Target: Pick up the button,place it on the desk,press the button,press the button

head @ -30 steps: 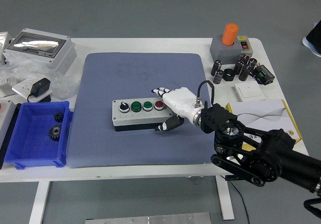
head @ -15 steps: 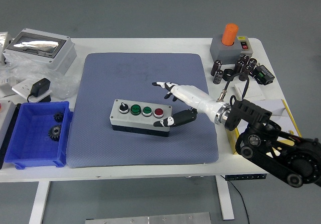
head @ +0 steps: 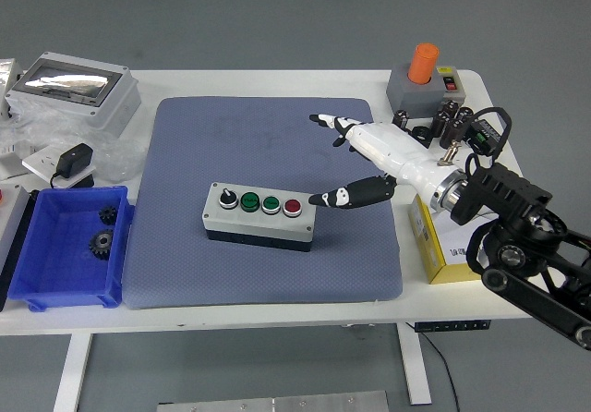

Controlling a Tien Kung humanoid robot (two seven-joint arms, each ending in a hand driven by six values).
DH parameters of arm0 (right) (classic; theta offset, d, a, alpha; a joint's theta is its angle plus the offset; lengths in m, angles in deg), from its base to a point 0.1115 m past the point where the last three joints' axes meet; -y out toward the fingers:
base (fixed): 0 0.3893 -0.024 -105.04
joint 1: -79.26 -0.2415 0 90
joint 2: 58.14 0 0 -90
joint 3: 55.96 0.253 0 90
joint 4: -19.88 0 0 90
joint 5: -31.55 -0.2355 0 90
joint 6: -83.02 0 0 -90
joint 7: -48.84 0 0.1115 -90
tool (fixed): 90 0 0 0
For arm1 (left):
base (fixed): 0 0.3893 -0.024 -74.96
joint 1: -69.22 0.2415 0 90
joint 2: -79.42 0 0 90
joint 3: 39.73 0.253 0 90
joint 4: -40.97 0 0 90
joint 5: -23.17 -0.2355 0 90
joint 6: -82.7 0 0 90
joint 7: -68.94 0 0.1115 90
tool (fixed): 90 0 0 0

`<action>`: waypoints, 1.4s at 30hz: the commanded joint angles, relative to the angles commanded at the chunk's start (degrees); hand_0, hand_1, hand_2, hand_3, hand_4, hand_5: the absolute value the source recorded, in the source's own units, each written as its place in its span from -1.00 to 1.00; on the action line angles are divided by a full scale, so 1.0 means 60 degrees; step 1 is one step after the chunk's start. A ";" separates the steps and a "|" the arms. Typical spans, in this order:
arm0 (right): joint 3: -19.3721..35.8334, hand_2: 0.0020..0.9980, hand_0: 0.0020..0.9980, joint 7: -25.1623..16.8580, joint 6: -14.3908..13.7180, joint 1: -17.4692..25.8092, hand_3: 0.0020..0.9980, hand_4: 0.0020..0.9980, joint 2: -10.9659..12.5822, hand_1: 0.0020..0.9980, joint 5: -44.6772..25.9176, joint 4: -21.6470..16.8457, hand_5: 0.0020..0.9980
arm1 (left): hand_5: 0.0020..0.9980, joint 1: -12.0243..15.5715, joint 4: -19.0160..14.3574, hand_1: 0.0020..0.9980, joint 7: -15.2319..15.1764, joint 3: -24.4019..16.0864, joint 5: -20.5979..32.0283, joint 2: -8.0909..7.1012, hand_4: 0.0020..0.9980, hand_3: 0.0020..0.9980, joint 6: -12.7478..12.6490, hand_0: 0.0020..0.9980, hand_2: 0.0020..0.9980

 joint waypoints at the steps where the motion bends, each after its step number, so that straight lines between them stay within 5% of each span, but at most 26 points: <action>1: -0.0108 0.10 -0.19 0.0138 0.0178 -0.0098 0.77 0.79 -0.0046 0.06 -0.0015 0.0000 0.38 | 0.82 -0.0008 0.0000 0.77 -0.0001 -0.0011 -0.0017 0.0000 1.00 0.96 0.0010 0.73 0.72; 5: -0.0389 0.10 -0.19 0.0477 0.0702 -0.0405 0.77 0.79 -0.0173 0.06 0.0021 -0.0014 0.38 | 0.82 -0.0044 0.0010 0.77 -0.0030 -0.0051 -0.0077 0.0001 1.00 0.96 0.0044 0.73 0.72; 6: -0.0426 -0.55 -0.78 0.0519 0.0742 -0.0439 0.51 -0.26 -0.0185 -0.66 0.0039 -0.0009 -0.40 | 0.81 -0.0048 0.0012 0.76 -0.0034 -0.0052 -0.0079 0.0003 0.99 0.96 0.0048 0.73 0.70; 11: -0.0708 -0.55 -0.78 0.0590 0.0737 -0.0497 0.51 -0.26 -0.0226 -0.66 0.0054 0.0067 -0.40 | 0.81 -0.0029 -0.0002 0.76 0.0006 -0.0032 -0.0039 0.0026 0.99 0.96 0.0058 0.73 0.70; 12: -0.0779 -0.64 -0.87 0.0588 0.0707 -0.0513 0.46 -0.27 -0.0252 -0.76 0.0059 0.0099 -0.68 | 0.81 -0.0025 -0.0006 0.75 0.0015 -0.0028 -0.0031 0.0027 0.99 0.95 0.0057 0.73 0.69; 17: -0.1193 -0.64 -0.87 0.0599 0.0510 -0.0659 0.46 -0.27 -0.0542 -0.76 0.0130 0.0432 -0.68 | 0.81 -0.0048 -0.0007 0.75 0.0004 -0.0050 -0.0047 0.0011 0.99 0.95 0.0067 0.73 0.69; 18: -0.1263 -0.67 -0.91 0.0609 0.0476 -0.0678 0.44 -0.26 -0.0598 -0.81 0.0146 0.0502 -0.85 | 0.76 -0.0058 -0.0002 0.75 -0.0013 -0.0059 -0.0057 0.0009 0.94 0.93 0.0072 0.73 0.67; 42: -0.2094 -0.69 -0.93 0.0847 0.0072 -0.0623 0.42 -0.30 -0.0936 -0.83 0.0413 0.1049 -0.96 | 0.79 -0.0092 0.0010 0.74 -0.0126 -0.0087 -0.0083 0.0015 0.93 0.91 0.0051 0.72 0.65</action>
